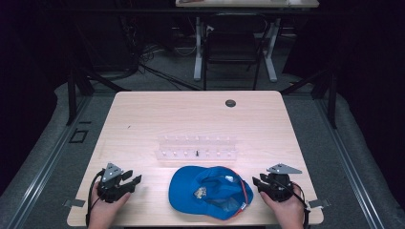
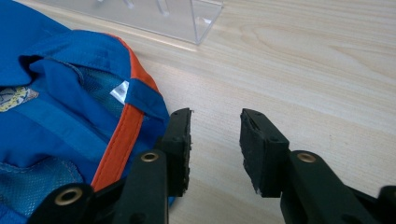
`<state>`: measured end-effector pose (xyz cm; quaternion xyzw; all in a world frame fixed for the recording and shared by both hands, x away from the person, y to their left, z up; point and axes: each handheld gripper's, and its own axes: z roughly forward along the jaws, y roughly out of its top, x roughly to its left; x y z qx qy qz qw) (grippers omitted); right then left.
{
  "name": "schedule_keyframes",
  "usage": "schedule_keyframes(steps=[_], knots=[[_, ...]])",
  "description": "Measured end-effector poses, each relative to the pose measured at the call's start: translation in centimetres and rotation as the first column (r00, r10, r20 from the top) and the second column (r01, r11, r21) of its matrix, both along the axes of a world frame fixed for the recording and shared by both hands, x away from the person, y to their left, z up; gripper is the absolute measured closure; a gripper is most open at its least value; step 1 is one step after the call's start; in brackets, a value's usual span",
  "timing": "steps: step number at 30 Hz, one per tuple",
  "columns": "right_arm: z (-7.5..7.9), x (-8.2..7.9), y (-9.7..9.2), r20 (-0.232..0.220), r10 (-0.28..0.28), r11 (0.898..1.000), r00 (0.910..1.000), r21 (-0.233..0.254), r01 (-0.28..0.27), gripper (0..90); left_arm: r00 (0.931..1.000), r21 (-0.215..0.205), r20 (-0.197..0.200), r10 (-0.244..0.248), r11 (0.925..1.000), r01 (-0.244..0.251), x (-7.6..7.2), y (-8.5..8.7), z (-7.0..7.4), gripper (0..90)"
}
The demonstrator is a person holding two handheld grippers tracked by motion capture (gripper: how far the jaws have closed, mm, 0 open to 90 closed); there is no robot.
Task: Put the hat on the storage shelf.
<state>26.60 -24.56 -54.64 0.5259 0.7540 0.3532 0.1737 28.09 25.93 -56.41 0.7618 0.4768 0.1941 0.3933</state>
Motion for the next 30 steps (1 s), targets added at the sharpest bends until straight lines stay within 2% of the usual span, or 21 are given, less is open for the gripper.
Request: schedule_keyframes(steps=[2,6,8,11,15,18,22,27,30], knots=[[0.03,-0.01,0.02,-0.002,0.004,1.0,1.0,0.002,-0.004,64.9,1.0,0.0,0.003,0.004,1.0,-0.004,0.02,-0.03,0.03,55.2],[-0.04,0.07,0.11,-0.034,0.037,0.999,0.9988,0.028,-0.036,65.4,1.0,-0.01,-0.009,-0.001,1.0,0.001,-0.06,-0.02,0.06,55.2],[-0.18,0.0,0.21,-0.05,0.028,0.999,0.9983,0.043,-0.026,64.5,0.9999,-0.005,-0.009,-0.008,1.0,0.008,-0.09,-0.06,0.08,55.2],[-0.14,-0.1,0.32,-0.061,0.018,0.999,0.998,0.038,-0.016,61.8,0.9996,0.007,-0.009,-0.026,0.9996,0.026,-0.2,-0.22,0.07,54.9],[-0.22,-0.17,0.56,-0.079,0.033,0.999,0.9964,0.045,-0.029,66.8,0.9996,0.012,-0.001,-0.03,0.9995,0.03,-0.41,-0.34,0.15,53.6],[-0.21,-0.31,0.77,-0.084,0.029,0.999,0.9961,0.027,-0.027,70.2,0.9995,0.005,-0.002,-0.03,0.9995,0.03,-0.49,-0.29,0.24,52.5],[-0.03,-0.42,0.69,-0.089,0.016,0.999,0.9959,0.034,-0.013,72.3,0.9993,0.002,-0.006,-0.038,0.9993,0.038,-0.31,-0.27,0.19,51.6],[-0.6,-0.15,0.67,-0.159,0.021,0.998,0.987,0.063,-0.011,70.1,0.9991,0.014,-0.01,-0.04,0.9991,0.04,-0.03,-0.58,0.16,51.6],[-0.93,-0.08,0.96,-0.183,0.027,0.998,0.9828,0.059,-0.016,68.3,0.999,0.017,-0.007,-0.043,0.9989,0.043,0.0,-0.67,0.12,51.8]])
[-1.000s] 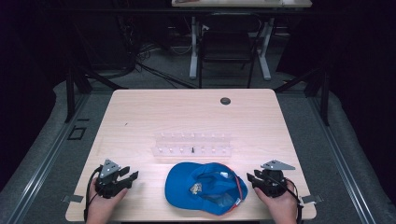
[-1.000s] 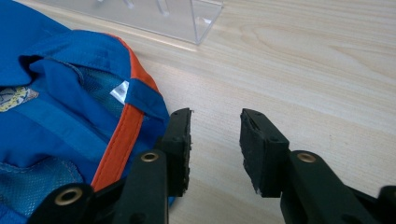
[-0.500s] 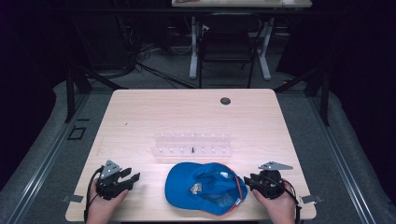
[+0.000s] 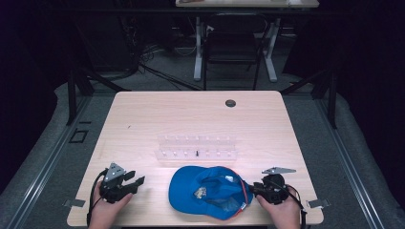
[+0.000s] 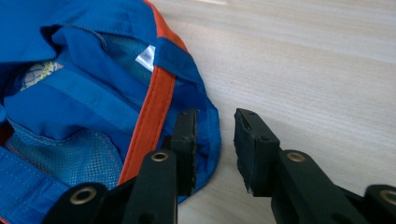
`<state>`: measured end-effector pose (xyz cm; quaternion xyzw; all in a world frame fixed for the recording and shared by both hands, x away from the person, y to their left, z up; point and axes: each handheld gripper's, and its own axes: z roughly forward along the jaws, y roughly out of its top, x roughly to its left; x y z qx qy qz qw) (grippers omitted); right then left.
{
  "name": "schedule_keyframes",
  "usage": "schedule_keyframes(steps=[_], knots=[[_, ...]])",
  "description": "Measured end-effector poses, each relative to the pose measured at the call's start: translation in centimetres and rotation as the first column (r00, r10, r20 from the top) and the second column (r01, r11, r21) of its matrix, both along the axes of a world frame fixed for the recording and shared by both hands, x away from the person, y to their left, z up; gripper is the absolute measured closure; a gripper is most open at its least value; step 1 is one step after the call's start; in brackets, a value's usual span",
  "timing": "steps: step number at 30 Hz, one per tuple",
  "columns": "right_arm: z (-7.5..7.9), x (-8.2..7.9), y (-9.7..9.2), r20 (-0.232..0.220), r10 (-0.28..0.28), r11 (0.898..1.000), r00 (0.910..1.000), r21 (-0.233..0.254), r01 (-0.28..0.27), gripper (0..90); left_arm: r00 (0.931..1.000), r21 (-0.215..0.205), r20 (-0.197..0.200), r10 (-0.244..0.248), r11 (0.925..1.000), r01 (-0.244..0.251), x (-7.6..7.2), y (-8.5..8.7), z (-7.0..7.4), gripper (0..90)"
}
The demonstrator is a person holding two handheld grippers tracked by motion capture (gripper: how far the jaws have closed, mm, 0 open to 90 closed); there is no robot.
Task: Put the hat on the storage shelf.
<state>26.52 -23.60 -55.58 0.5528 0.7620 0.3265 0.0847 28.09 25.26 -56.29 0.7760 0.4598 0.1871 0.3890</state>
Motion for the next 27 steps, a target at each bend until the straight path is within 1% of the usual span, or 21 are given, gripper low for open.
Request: schedule_keyframes(steps=[6,8,10,14,18,21,23,25,27], knots=[[-0.5,0.3,0.5,-0.036,0.007,1.0,0.9993,0.002,-0.007,65.9,1.0,-0.002,-0.002,0.001,1.0,-0.001,-0.2,0.1,0.1,51.7],[-0.6,0.3,0.7,-0.042,0.015,1.0,0.999,-0.004,-0.015,63.3,1.0,0.001,-0.001,0.0,1.0,0.0,-0.2,0.1,0.1,51.7],[-0.8,0.4,1.1,-0.044,0.024,0.999,0.9987,-0.022,-0.025,63.2,1.0,0.002,-0.002,0.002,1.0,-0.002,-0.2,0.2,0.1,51.7],[-0.7,0.3,1.8,-0.029,0.039,0.996,0.9988,-0.079,-0.042,63.7,1.0,0.006,-0.003,0.003,1.0,-0.003,-0.2,0.2,0.1,51.7],[-0.7,0.1,2.7,0.002,0.065,0.987,0.9979,-0.15,-0.064,66.7,1.0,-0.001,0.0,0.008,1.0,-0.008,-0.2,0.2,0.1,51.7],[-0.7,0.0,3.2,0.012,0.077,0.978,0.9969,-0.197,-0.073,69.1,1.0,0.001,0.002,0.007,1.0,-0.007,-0.3,0.2,0.1,51.7],[-0.7,-0.1,3.4,0.019,0.088,0.975,0.9959,-0.206,-0.082,70.0,1.0,0.001,0.0,0.008,1.0,-0.008,-0.3,0.2,0.1,51.7],[-0.7,-0.1,3.4,0.025,0.093,0.975,0.9953,-0.206,-0.086,71.1,1.0,0.004,-0.001,0.008,1.0,-0.008,-0.3,0.2,0.1,51.7],[-0.7,-0.1,3.4,0.026,0.114,0.973,0.9931,-0.204,-0.107,74.0,1.0,0.004,0.0,0.009,0.9999,-0.009,-0.3,0.2,0.1,51.7]])
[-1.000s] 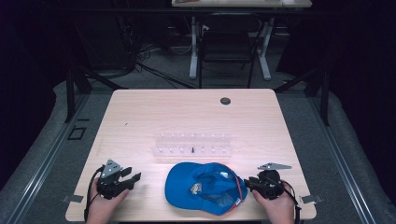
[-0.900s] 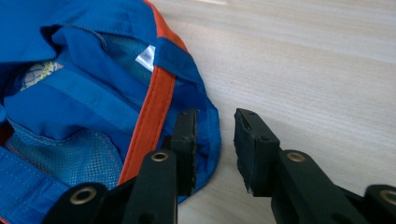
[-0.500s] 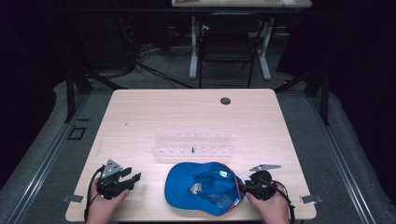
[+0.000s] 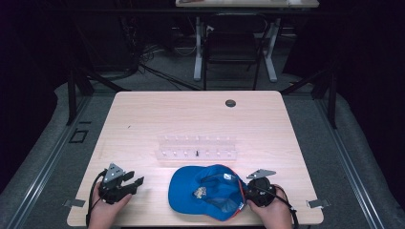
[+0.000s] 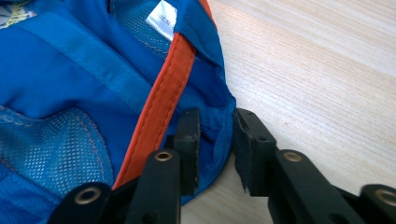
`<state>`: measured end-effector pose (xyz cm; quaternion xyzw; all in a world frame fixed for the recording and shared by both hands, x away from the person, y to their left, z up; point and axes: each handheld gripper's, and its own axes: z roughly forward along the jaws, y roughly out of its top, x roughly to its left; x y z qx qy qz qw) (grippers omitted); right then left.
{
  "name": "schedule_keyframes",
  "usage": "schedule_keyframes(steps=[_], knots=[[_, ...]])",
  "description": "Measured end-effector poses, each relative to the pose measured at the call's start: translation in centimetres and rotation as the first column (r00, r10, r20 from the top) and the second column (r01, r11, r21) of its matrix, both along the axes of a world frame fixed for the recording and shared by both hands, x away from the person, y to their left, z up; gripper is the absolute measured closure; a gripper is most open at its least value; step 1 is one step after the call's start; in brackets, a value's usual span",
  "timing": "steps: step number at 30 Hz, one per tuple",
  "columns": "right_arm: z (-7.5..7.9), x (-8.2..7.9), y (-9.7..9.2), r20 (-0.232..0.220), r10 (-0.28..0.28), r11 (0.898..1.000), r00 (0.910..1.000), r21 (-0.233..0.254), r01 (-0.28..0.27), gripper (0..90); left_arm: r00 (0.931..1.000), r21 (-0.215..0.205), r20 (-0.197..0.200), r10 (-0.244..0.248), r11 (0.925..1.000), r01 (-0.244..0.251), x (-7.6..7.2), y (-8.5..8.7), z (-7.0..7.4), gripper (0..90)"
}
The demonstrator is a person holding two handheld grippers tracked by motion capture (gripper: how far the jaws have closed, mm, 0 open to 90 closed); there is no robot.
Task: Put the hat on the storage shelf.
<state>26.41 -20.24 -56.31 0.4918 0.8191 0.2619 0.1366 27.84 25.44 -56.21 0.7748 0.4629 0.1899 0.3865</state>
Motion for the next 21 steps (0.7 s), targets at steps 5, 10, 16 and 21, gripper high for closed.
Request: schedule_keyframes(steps=[5,10,16,21], knots=[[-0.07,-0.08,0.02,-0.003,0.021,0.999,0.9998,0.023,-0.021,83.9,1.0,0.002,-0.002,-0.001,1.0,0.001,0.0,-0.01,0.02,51.7],[0.0,-0.01,0.15,-0.024,0.007,0.999,0.9997,0.036,-0.006,89.1,1.0,0.007,-0.001,-0.003,1.0,0.003,0.02,-0.01,0.01,51.8],[0.16,0.24,-0.29,-0.056,-0.026,0.997,0.9981,0.07,0.03,89.9,1.0,0.008,0.0,-0.002,1.0,0.002,0.02,0.02,-0.01,51.8],[0.47,0.31,-0.68,-0.067,-0.044,0.995,0.9968,0.091,0.05,90.0,1.0,0.007,0.002,0.002,1.0,-0.002,-0.04,0.07,0.08,51.9]])
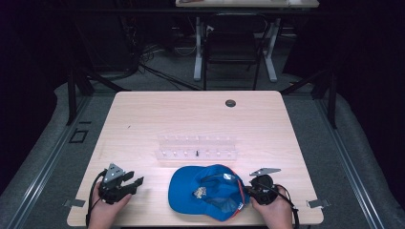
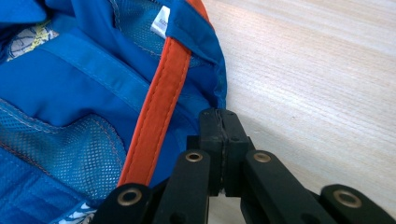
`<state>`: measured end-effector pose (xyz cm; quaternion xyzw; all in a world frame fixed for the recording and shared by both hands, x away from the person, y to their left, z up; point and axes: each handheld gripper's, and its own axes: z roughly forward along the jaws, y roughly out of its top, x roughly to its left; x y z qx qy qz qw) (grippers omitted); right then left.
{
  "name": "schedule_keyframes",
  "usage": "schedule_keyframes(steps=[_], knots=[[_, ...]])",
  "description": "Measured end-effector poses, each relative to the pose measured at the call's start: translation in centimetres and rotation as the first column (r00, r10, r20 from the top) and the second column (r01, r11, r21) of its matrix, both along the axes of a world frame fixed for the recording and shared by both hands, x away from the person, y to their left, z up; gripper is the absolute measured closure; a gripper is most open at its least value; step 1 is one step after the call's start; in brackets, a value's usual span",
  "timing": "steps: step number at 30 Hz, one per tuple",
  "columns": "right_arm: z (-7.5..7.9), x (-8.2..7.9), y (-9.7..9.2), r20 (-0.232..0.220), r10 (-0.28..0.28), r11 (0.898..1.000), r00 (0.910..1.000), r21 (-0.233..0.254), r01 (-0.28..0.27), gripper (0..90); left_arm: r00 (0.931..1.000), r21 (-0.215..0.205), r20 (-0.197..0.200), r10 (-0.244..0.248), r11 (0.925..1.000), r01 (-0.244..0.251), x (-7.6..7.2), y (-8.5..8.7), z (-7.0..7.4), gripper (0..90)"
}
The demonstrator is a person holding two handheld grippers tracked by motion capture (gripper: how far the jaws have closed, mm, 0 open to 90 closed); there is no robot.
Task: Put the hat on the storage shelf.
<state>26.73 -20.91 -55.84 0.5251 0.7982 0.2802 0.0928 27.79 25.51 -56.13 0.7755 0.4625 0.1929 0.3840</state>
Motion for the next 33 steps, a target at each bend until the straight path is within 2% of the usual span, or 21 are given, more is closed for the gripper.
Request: schedule_keyframes(steps=[8,11,14,15,18,22,24,26,29,31,33], knots=[[1.1,0.4,-0.8,-0.005,-0.02,0.999,0.9998,0.035,0.02,90.0,1.0,0.002,0.005,0.001,1.0,-0.001,-0.1,0.0,0.0,52.0],[1.5,0.8,-1.3,-0.002,-0.029,0.999,0.9996,0.035,0.029,90.0,1.0,-0.002,0.003,0.0,1.0,0.0,-0.1,-0.1,0.0,52.0],[1.6,1.2,-1.7,0.01,-0.047,0.999,0.9989,0.027,0.046,90.0,1.0,0.005,-0.001,-0.004,1.0,0.004,-0.1,-0.1,-0.1,52.0],[1.6,1.3,-1.7,0.023,-0.053,0.999,0.9983,0.013,0.053,90.0,1.0,0.005,-0.001,-0.004,1.0,0.004,-0.1,-0.1,-0.1,52.0],[1.2,1.9,-1.8,0.021,-0.046,0.998,0.9987,-0.039,0.047,90.0,1.0,0.007,-0.002,-0.004,1.0,0.004,-0.1,-0.2,-0.1,52.0],[0.9,2.8,-2.0,-0.038,-0.045,0.998,0.9983,-0.047,0.043,89.3,1.0,0.012,-0.005,-0.007,0.9999,0.008,-0.1,-0.3,-0.2,52.0],[1.1,3.2,-1.9,-0.084,-0.05,0.997,0.9952,-0.06,0.045,85.0,0.9999,0.013,-0.006,-0.008,0.9999,0.008,0.0,-0.3,-0.2,52.0],[1.4,3.9,-1.9,-0.15,-0.058,0.994,0.987,-0.095,0.044,83.6,0.9999,0.016,-0.007,-0.01,0.9998,0.01,0.0,-0.4,-0.2,52.0],[1.7,4.8,-1.8,-0.216,-0.068,0.994,0.9739,-0.101,0.047,79.8,0.9999,0.014,-0.005,-0.01,0.9999,0.01,0.0,-0.3,-0.2,52.0],[1.7,5.1,-1.7,-0.244,-0.084,0.992,0.966,-0.114,0.057,76.7,0.9999,0.013,-0.003,-0.01,0.9999,0.01,0.0,-0.2,-0.2,52.1],[1.9,5.3,-1.6,-0.272,-0.1,0.991,0.957,-0.108,0.073,75.1,0.9999,0.015,-0.006,-0.009,0.9998,0.009,0.0,-0.2,-0.1,52.0]])
